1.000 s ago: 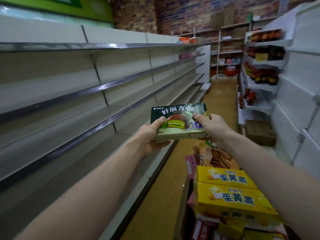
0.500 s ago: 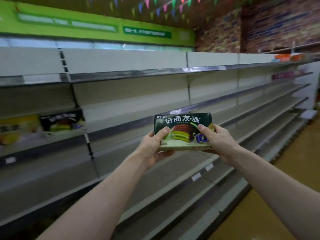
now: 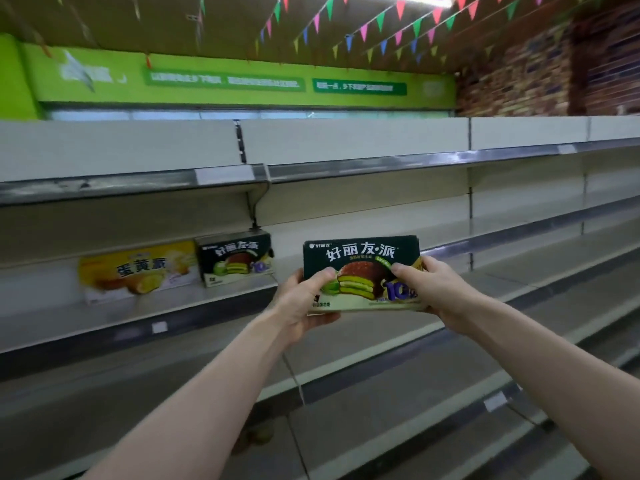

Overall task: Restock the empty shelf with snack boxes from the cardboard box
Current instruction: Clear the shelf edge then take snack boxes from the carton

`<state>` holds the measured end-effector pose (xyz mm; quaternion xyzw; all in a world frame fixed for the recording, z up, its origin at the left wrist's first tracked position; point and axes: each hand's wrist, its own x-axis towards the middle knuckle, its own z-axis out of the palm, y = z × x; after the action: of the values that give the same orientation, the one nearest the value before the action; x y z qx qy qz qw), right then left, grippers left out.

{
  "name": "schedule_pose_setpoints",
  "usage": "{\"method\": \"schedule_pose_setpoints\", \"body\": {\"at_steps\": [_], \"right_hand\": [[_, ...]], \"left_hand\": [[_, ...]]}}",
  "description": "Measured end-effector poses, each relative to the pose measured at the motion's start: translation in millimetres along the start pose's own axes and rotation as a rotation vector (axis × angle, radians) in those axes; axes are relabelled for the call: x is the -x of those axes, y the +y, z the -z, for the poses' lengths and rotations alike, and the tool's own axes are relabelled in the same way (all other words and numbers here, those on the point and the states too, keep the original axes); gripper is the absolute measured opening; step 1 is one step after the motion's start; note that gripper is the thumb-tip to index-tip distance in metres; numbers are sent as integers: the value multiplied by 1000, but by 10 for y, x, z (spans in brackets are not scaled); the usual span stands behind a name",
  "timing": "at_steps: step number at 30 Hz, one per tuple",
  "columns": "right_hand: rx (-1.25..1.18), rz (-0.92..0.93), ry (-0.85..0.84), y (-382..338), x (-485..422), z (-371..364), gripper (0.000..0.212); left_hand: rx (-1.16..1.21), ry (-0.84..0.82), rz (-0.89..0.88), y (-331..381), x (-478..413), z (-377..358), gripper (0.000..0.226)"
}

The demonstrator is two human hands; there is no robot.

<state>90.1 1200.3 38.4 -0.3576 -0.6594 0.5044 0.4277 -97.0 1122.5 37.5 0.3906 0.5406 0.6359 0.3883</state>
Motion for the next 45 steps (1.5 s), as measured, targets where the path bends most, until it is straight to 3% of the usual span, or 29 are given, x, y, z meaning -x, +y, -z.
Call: {"method": "schedule_pose_setpoints", "body": {"at_steps": [11,16,31,36,42,45], "right_hand": [[42,35,-249,-247,-787,-1296,19],[35,45,-300,-255,-1222,-1675,20],[228,98,-340,81,-2216,-2167,42],[276,145,-320,115,-2362,-2216,45],[511,203,-351,120,-2446,-2279,78],[642,222,-326,88,-2377,-2271,77]], "left_hand": [[-145,266,-33,308,-291,1330,33],[-264,393,-93,392,-575,1669,22],[-575,580,33,141,-1414,2005,72],[-719,627,-7,111,-1556,1981,64],[-799,590,4,113,-1582,1940,91],[-880,633,2,60,-1570,1950,100]]}}
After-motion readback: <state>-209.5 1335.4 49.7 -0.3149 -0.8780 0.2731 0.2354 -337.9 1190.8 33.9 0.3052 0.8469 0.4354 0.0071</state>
